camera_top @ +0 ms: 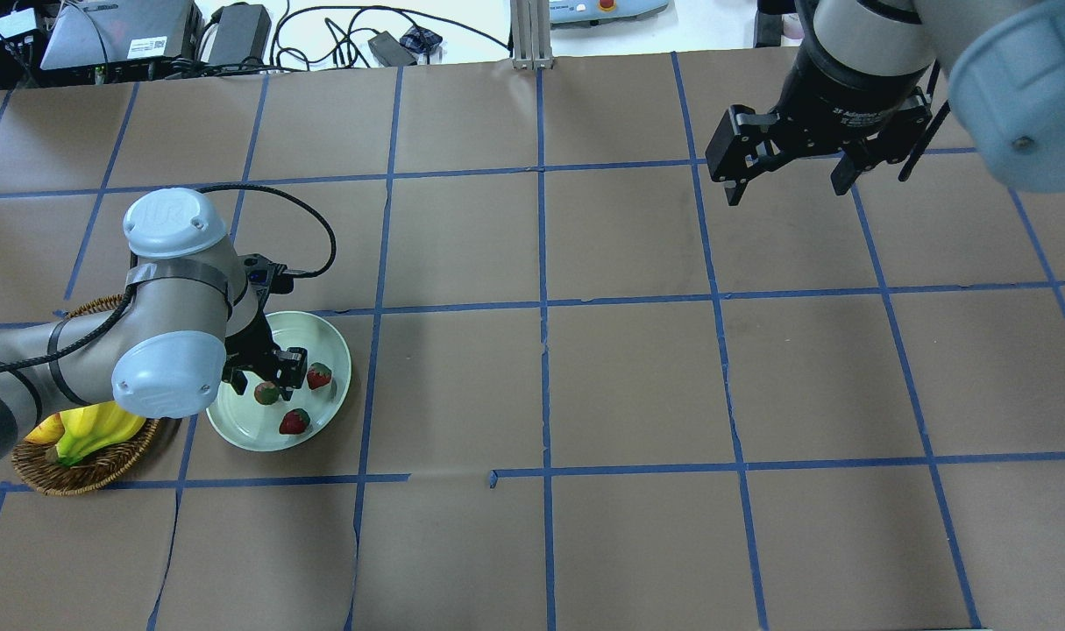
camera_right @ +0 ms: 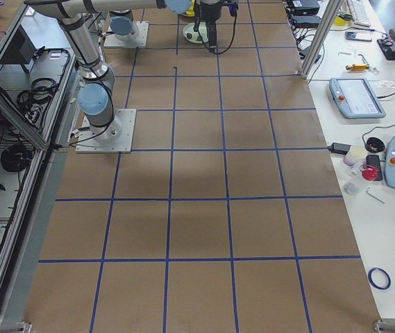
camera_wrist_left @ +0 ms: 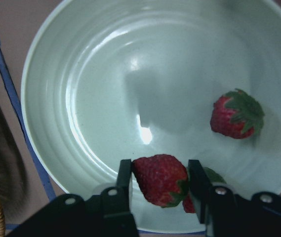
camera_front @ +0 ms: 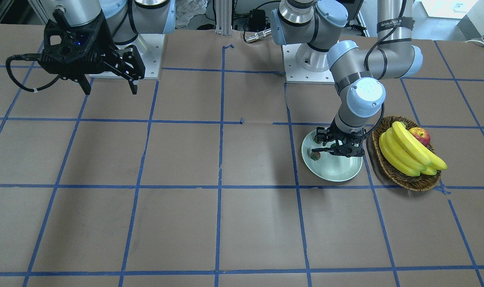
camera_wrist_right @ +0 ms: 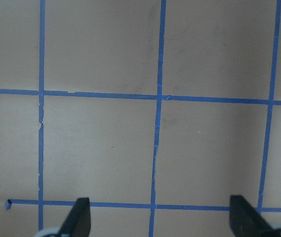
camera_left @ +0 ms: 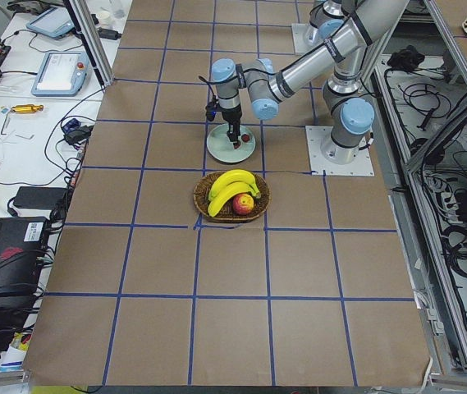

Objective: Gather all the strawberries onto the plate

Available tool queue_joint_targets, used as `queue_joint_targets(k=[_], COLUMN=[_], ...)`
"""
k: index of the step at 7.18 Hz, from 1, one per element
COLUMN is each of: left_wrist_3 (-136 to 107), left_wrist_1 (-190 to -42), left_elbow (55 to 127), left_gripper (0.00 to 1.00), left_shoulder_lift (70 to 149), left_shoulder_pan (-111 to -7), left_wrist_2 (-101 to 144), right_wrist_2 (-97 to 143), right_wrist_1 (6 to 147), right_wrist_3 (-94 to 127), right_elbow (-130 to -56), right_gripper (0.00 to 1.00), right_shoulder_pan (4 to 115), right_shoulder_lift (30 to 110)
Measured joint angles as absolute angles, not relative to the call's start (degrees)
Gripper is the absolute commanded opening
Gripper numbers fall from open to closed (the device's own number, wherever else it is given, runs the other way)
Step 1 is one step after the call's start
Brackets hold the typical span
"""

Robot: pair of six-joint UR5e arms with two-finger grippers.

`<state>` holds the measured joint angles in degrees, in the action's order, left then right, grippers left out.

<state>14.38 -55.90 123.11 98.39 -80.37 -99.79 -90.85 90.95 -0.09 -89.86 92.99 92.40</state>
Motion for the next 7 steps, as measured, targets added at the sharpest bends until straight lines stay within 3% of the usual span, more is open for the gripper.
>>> queue_joint_targets(k=[4, 7], left_wrist_3=[-1.03, -0.74], left_wrist_1=[-65.29, -77.09], left_elbow=[108.0, 96.96], left_gripper=[1.0, 1.0], left_shoulder_lift=[93.44, 90.98], left_shoulder_pan=[-93.64, -95.78], left_wrist_2=[-94.56, -94.37], right_wrist_2=[-90.81, -90.85], right_wrist_1=[90.86, 90.9], right_wrist_3=[-0.09, -0.09], right_elbow=[-89.82, -89.77], right_gripper=[1.0, 1.0], right_shoulder_pan=[92.99, 92.99], right_shoulder_lift=[92.36, 92.29])
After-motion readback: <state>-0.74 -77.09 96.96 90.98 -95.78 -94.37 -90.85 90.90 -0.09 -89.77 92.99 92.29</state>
